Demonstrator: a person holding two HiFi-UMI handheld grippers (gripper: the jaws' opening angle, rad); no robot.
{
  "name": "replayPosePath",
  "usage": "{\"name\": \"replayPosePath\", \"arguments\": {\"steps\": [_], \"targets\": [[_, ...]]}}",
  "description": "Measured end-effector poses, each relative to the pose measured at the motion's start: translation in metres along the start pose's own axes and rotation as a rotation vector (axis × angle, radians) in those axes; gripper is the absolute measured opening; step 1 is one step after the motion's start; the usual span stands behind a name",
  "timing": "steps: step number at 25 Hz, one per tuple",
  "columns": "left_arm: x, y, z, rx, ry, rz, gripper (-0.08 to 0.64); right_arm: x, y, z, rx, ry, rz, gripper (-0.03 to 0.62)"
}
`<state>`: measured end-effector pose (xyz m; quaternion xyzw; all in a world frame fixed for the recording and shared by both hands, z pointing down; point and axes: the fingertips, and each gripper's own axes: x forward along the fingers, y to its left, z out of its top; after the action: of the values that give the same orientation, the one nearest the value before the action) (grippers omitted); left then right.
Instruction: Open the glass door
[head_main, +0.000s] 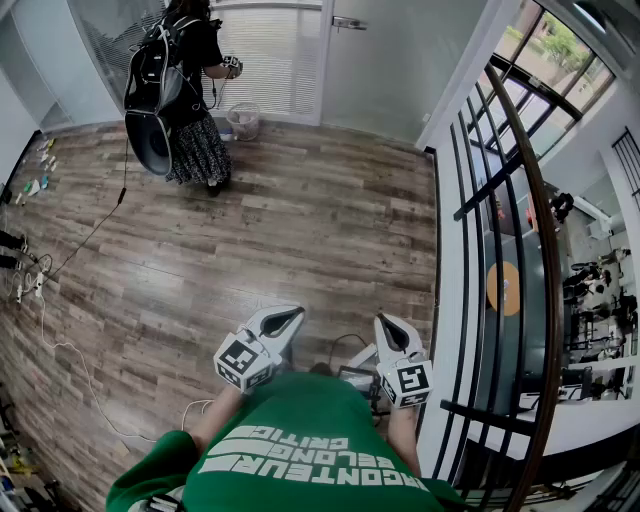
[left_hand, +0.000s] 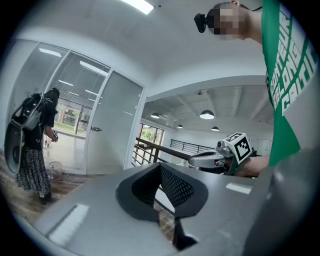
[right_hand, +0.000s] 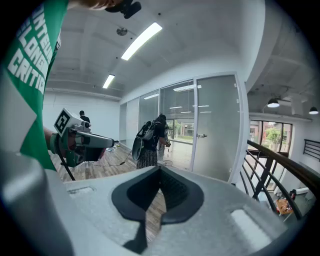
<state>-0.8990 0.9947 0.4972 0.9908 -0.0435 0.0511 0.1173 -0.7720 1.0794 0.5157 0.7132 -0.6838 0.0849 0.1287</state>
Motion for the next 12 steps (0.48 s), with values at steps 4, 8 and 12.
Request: {"name": "replayPosePath", "arguments": {"steps": [4,8,12], "targets": [[-0.005,0.009,-0.002,0.013,-0.004,0.000,0.015,0.005,0.008,0.002,0.000,0.000,-0.003,-0.006],[-0.008,0.014,-0.006,0.010,-0.008,-0.004,0.015,0.006,0.012,0.000,-0.001,0.008,-0.011,-0.006],[-0.006,0.014,-0.009,0.002,-0.001,-0.021,0.015,0.004,0.012,-0.001,0.006,0.011,-0.024,-0.006]]}}
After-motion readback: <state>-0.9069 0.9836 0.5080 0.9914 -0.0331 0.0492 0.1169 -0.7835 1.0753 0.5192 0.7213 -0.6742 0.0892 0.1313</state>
